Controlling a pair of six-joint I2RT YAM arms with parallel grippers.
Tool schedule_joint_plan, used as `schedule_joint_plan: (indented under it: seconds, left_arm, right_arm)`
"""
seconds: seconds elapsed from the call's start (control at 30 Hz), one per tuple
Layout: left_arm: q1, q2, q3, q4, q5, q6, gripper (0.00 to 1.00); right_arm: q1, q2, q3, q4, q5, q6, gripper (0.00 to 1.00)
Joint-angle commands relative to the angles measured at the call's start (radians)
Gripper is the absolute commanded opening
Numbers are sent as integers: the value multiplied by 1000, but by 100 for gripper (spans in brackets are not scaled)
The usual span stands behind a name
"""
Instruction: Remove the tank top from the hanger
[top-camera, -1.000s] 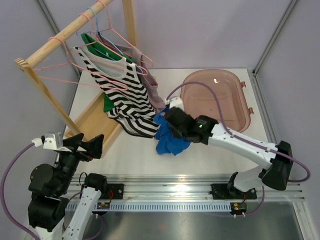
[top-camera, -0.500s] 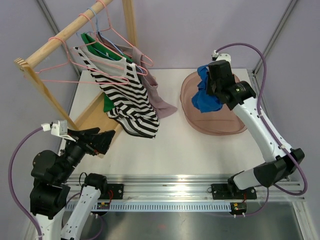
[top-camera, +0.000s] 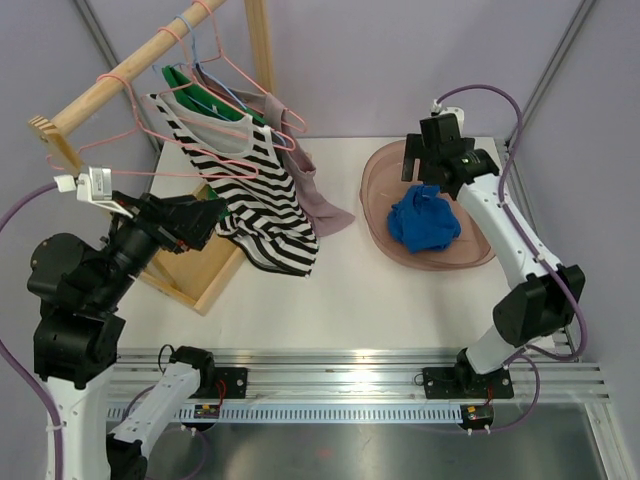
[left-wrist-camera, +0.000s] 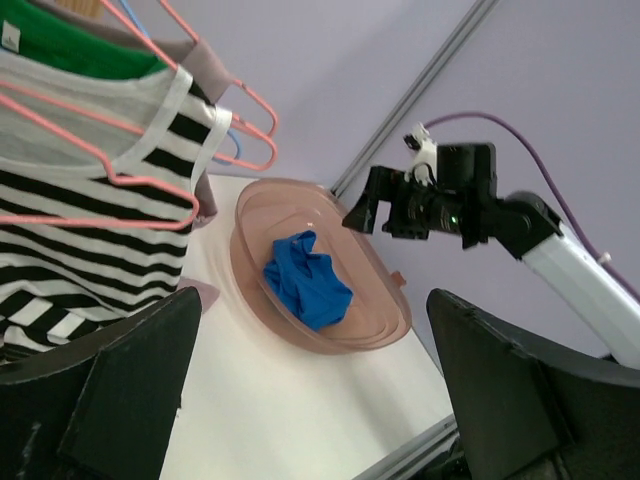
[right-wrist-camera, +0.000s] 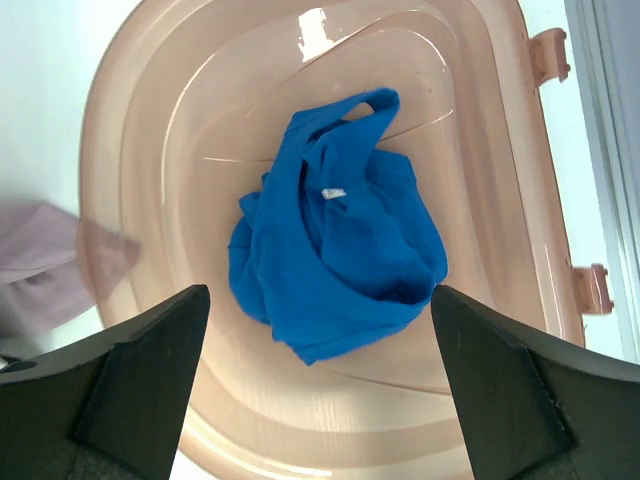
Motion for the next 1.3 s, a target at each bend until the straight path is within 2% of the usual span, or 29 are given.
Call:
schedule_joint_plan:
  seconds: [0.0,0.17,0.37,0.57,0.73,0.8,0.97,1.27]
  left_arm:
    - [4,79,112,27,-59,-10,99]
    - [2,195,292,-26,-177,-3,99]
    - [-9,362,437,-69,-305,4,96]
    - [-94,540,564,-85,-457,14,93]
    - [-108,635,587,-74,-552,-15,79]
    - [-113,667,578,-63,-582,-19,78]
    - [-119,715,564,-25,-622,-29,65]
    - [-119,802,587,-14,-707,-16,59]
  right_arm:
    - [0,-162,-55,71,-24,57,100]
    - [0,-324,-202,125,-237,85,100]
    - [0,-487,-416,218,-435,172,99]
    - [0,-590,-528,252,-478,212,100]
    - [0,-615,-572,241,-503,218,100]
    - [0,-627,-580,237,-503,217,99]
    - [1,-644,-608,243,-518,214,99]
    - [0,-635,-641,266,-555,211,98]
